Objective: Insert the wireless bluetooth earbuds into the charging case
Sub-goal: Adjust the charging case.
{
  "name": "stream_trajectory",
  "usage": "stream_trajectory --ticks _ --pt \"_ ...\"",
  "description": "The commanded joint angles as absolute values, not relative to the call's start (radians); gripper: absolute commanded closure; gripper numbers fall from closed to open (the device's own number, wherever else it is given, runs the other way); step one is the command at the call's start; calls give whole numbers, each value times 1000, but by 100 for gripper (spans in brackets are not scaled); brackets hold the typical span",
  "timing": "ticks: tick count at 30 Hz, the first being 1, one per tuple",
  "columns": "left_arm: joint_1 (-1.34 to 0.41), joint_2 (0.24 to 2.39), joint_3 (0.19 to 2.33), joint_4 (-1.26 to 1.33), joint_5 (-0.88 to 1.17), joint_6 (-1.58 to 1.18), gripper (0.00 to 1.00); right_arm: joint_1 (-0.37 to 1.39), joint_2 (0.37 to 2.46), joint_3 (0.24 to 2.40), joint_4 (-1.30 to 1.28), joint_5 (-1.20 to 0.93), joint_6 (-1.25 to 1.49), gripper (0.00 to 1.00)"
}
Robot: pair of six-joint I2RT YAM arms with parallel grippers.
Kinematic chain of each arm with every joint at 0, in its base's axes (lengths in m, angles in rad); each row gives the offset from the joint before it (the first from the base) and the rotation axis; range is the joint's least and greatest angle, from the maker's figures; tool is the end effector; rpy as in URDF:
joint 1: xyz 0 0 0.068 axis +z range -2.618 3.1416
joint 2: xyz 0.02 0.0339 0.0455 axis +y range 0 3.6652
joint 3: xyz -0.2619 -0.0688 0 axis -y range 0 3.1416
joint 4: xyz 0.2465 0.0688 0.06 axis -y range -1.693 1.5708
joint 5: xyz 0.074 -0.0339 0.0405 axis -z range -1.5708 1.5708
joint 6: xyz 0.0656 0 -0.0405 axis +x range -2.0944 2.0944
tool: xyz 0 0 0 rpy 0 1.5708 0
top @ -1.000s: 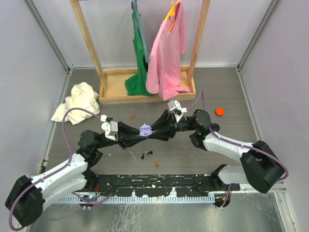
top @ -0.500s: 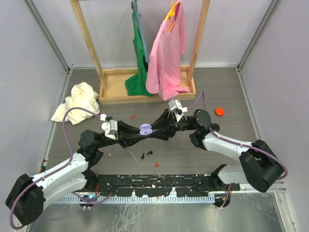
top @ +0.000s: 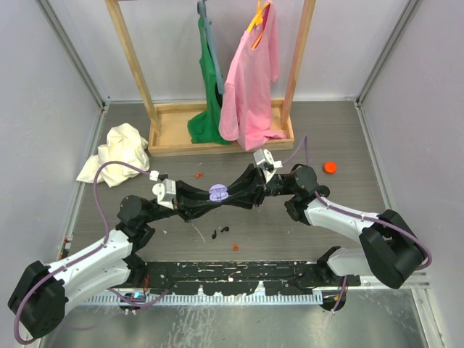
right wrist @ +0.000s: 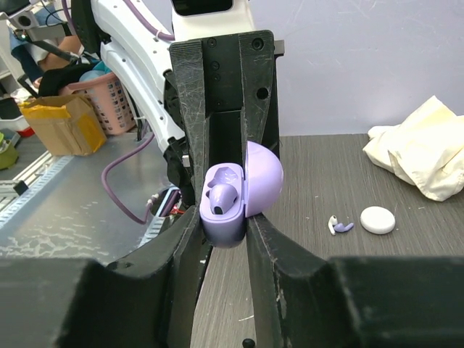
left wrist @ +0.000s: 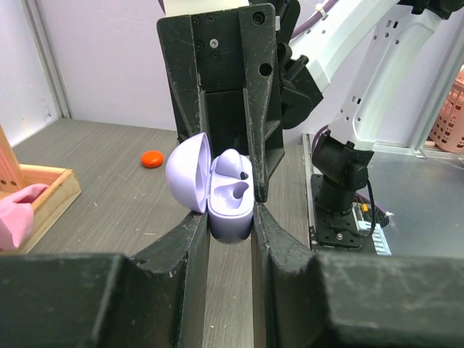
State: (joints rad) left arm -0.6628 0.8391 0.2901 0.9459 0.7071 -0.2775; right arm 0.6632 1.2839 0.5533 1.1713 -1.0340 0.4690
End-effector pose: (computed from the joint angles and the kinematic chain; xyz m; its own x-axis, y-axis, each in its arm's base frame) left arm 0.1321 -0.1572 0.2788 0.0355 -0.2919 -0.9558 0.9876 0.1566 -0.0111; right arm 0.1755 0.2087 0.2908 -0.1193 0.2001 -0.9725 -0.9791 -0.1861 0.0818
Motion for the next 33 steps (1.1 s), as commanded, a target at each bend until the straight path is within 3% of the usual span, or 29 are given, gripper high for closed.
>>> stream_trajectory --ticks 1,4,11,17,23,33 --pt "-670 820 312 1039 676 -276 100 673 1295 581 1193 -1053 466 68" --pt "-670 814 307 1028 673 -272 100 668 1293 579 1192 -1052 466 76" --pt "-670 763 291 940 660 -245 87 649 1270 578 1208 -1050 481 98" --pt "-670 698 276 821 617 -217 71 624 1250 568 1231 -1017 493 99" --pt "-670 623 267 671 552 -205 42 608 1235 552 1246 -978 489 99" --pt "-670 493 315 291 167 -321 31 600 1163 490 1083 -844 302 99"
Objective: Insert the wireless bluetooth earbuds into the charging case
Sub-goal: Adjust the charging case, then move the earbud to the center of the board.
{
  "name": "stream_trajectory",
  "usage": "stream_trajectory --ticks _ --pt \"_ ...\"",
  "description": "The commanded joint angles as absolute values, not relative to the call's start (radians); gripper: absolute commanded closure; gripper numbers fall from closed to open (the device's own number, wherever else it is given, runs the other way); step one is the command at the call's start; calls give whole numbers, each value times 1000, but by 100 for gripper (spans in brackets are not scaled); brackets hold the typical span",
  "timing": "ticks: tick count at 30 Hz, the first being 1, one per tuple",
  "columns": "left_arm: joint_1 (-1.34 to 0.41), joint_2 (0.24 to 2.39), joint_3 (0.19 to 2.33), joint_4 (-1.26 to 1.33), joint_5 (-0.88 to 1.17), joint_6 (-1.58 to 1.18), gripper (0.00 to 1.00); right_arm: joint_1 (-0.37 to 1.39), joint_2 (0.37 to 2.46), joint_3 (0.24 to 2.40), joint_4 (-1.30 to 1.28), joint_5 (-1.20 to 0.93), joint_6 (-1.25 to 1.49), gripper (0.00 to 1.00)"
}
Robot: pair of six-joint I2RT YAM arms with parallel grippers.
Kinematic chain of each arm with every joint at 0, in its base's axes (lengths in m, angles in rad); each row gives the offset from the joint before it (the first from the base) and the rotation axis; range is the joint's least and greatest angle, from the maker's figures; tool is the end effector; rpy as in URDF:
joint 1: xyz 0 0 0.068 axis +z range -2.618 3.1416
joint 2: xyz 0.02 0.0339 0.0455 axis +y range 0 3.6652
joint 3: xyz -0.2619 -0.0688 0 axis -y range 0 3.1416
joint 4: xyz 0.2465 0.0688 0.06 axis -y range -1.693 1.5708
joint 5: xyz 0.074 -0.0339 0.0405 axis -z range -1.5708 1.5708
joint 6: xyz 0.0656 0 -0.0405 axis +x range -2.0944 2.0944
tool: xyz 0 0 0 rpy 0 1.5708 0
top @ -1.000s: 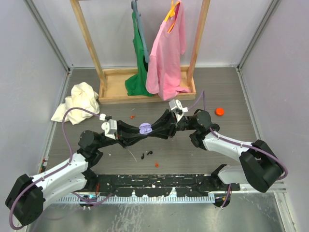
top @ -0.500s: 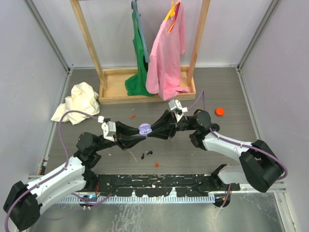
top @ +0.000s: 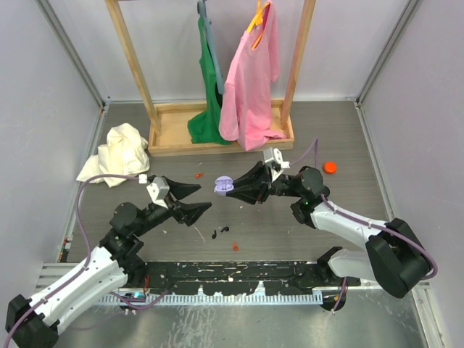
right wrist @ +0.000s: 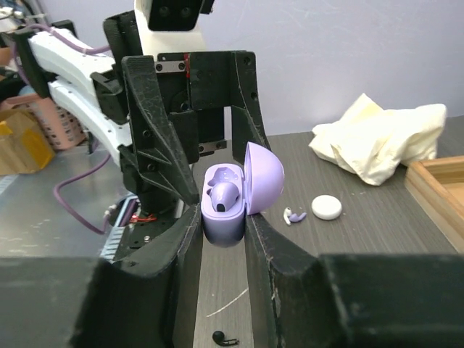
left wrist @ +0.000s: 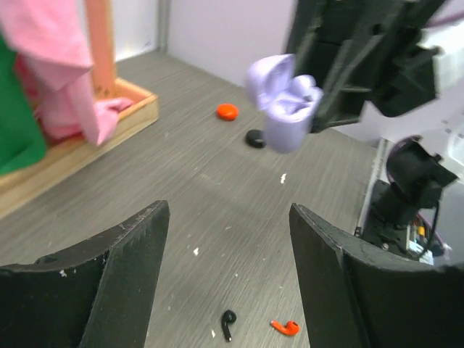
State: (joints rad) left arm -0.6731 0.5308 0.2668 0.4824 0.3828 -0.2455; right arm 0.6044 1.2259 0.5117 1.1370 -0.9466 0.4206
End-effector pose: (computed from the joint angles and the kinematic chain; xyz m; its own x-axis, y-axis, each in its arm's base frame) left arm 0.1250 -0.1310 0.2689 -0.0455 -0.2520 -0.9666 0.8787 0.4502 -0.1588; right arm 0.1832 0.1912 0.2899 -0.0760 0.2375 -0.9684 -0.9969 -0.0401 0.0684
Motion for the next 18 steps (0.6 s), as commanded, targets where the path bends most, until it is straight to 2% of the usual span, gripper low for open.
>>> stream_trajectory --ticks 1,11,18 --pt "-670 487 330 239 130 -343 30 600 1152 479 1062 -825 277 99" --pt "-670 627 516 -332 -390 -586 31 600 1130 343 1097 -627 207 99" --pt "-618 848 599 -470 -490 -675 33 599 1130 272 1162 -537 213 99"
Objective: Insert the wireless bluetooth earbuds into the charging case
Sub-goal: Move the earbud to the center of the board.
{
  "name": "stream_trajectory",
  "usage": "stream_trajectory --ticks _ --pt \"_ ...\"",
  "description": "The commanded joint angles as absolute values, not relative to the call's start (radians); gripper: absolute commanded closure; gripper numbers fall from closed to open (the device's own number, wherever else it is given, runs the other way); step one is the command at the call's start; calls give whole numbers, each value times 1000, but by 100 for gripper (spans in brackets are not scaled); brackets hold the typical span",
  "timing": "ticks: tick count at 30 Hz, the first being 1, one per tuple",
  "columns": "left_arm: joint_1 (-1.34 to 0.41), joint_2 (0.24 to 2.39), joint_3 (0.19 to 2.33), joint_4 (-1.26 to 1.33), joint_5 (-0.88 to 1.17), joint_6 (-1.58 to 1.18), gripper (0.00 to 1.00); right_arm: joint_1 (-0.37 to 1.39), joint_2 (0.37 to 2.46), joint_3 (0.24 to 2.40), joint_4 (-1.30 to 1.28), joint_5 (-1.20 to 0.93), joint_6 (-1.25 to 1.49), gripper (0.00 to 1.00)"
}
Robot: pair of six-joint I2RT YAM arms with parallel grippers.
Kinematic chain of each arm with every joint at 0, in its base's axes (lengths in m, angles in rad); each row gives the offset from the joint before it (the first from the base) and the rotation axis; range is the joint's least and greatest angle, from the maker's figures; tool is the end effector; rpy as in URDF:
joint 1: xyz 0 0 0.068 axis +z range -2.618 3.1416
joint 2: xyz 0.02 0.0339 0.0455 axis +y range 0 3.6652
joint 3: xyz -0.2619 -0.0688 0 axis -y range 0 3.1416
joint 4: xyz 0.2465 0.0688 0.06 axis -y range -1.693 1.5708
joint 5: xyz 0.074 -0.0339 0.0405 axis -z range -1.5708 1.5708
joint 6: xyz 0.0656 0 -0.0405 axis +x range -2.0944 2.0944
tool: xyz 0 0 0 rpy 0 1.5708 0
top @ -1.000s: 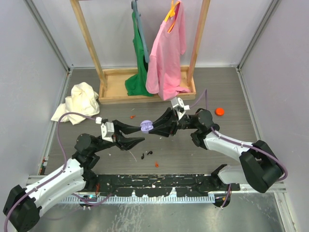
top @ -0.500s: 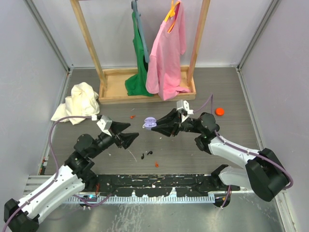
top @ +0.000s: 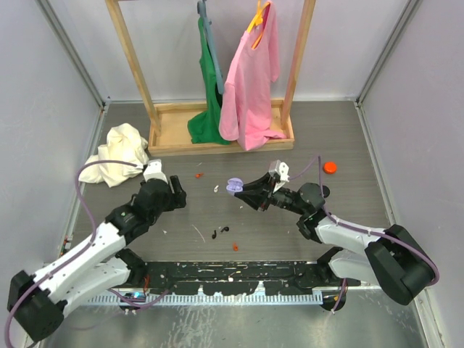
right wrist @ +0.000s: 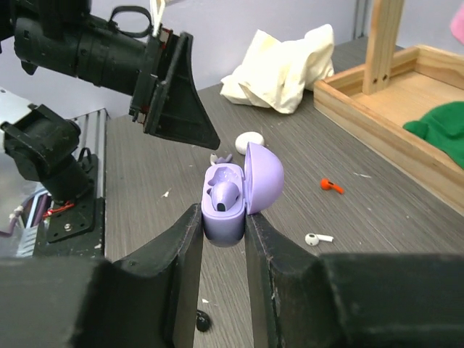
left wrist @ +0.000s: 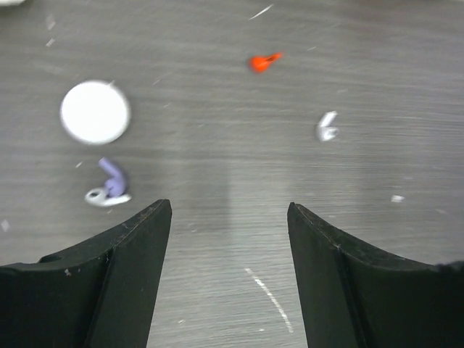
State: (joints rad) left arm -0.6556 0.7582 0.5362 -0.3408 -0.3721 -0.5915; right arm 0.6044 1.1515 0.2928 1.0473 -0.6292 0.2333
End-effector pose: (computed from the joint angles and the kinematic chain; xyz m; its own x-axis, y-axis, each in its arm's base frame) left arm 0.1713 -0.1017 0.2258 -0.5318 -0.2463 -0.8102 0.0333 0.9500 -0.3106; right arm 0.1794 0.1708 0.2291 -0.0661 0.1815 -0.9812 -0.9454 0.3030 0.1197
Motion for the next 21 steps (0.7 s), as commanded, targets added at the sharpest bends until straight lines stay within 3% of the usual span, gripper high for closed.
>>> stream_trajectory --ticks 1,13,21 --pt "-599 877 610 -485 -486 -684 34 600 1134 262 1183 -525 215 99" --pt "-440 1094 657 -444 -401 -658 54 599 1141 207 1271 -451 226 99" --pt "-362 1206 673 -404 -345 -636 59 600 1141 204 1279 -456 229 99"
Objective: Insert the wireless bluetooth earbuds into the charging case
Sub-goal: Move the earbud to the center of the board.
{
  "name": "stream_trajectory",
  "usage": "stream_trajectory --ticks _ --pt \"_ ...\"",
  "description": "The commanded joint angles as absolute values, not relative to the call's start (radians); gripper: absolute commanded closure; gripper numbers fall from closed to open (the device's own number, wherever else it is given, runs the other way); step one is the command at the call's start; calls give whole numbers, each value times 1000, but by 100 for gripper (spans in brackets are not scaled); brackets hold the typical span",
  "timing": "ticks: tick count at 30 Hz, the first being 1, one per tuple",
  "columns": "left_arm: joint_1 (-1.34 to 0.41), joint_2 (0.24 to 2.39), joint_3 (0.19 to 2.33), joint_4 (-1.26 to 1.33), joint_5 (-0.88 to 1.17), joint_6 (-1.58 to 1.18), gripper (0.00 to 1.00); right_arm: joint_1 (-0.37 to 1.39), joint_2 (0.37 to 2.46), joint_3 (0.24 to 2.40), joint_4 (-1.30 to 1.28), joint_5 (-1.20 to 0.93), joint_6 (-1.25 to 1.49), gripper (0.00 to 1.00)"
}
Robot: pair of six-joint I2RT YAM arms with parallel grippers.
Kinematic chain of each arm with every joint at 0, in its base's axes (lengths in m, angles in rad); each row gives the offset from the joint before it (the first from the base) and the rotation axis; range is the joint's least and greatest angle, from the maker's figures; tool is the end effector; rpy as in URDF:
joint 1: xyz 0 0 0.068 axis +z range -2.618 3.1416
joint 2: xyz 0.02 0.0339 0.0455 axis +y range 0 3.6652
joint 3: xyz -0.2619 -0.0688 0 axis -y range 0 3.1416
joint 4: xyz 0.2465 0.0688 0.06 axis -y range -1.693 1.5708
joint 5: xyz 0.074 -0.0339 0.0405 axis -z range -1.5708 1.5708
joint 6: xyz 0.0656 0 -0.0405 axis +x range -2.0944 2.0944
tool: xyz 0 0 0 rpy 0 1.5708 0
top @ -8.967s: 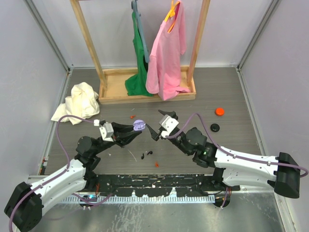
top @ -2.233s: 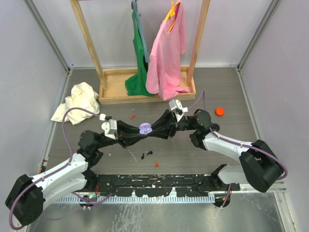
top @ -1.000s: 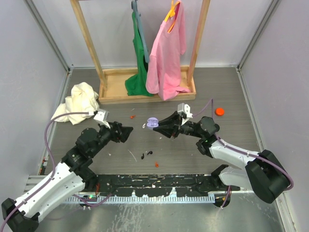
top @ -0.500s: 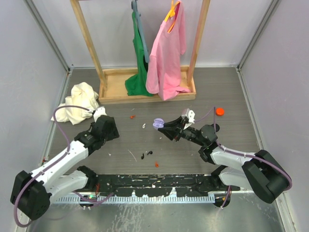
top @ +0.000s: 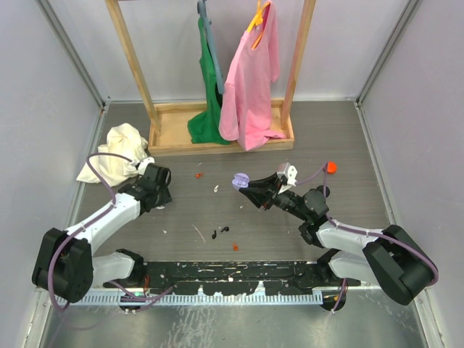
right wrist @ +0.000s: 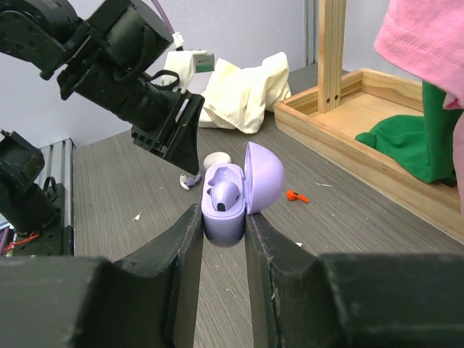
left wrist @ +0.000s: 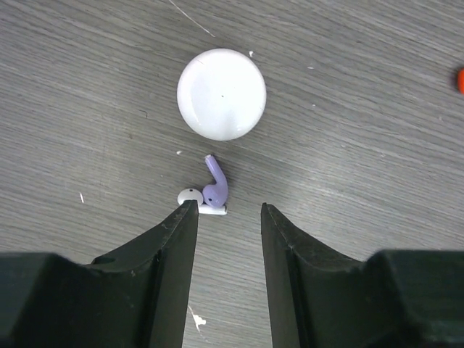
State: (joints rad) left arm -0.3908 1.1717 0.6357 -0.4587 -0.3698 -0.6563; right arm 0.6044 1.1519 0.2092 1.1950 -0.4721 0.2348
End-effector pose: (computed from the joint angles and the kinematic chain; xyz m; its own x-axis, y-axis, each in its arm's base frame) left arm 0.2258 -0.0674 0.1672 -0.7199 -0.3187 -0.6165 -0.3360 0.9373 -0.0923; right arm 0.1765 0.1581 0.2216 -0.0023 0.2502 -0.9682 -0.8924 0.4363 0.1149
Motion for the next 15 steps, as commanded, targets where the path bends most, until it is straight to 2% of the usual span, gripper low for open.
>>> stream_trajectory --ticks 1,15 --pt "-357 1218 673 -400 -341 -634 59 600 1141 205 1279 -455 229 99" --pt "-334 1349 676 -342 -276 -613 64 600 1157 204 1290 -462 236 99"
